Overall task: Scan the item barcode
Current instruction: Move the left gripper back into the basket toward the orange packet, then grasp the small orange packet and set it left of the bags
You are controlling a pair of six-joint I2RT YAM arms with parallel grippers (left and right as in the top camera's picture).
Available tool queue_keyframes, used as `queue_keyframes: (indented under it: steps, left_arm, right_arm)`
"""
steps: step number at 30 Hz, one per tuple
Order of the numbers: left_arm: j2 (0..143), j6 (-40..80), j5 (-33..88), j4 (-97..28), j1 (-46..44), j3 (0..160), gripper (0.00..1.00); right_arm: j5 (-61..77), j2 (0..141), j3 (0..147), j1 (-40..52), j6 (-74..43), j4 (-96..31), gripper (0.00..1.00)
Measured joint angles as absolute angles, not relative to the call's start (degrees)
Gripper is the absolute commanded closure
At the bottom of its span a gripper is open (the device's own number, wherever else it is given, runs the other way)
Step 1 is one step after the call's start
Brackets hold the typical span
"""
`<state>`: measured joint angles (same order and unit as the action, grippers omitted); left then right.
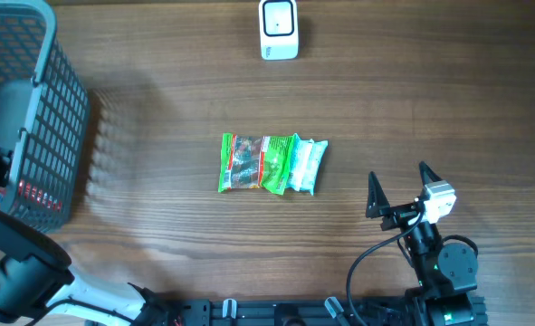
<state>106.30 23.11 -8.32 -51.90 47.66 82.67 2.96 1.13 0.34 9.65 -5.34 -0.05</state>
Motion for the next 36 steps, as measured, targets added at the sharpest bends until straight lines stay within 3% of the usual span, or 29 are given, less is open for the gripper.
queue_keyframes:
  steps: [3,10,13,16,23,27,36]
  left_arm:
    - [106.3,22.9,-8.3,-50.5,47.7,80.9,0.25]
    - [106.6,23.0,-8.3,-49.6,47.7,80.6,0.30]
    - [107.9,23.0,-8.3,-49.2,47.8,80.5,0.43]
    - [108.4,23.0,-8.4,-49.0,48.6,80.2,0.67]
    - [108.4,23.0,-7.6,-49.0,49.6,80.2,0.89]
    - [108.4,22.8,-7.0,-49.1,49.6,80.2,0.96]
    - [104.2,22.8,-0.6,-50.5,49.6,81.4,0.95]
  right_arm:
    - [3.0,1.1,0.3,9.6,-5.3,-0.1,0.00]
    - [3.0,1.1,0.3,9.6,-5.3,-0.1,0.00]
    - [3.0,1.1,0.3,9.6,-5.3,-0.1,0.00]
    - [3.0,1.1,0.3,9.6,-5.3,-0.1,0.00]
    - [3.0,1.1,0.3,9.6,-5.3,-0.1,0.00]
    - [3.0,1.1,0.3,9.6,-5.3,-0.1,0.00]
    - [3.0,1.1,0.3,9.6,-5.3,-0.1,0.00]
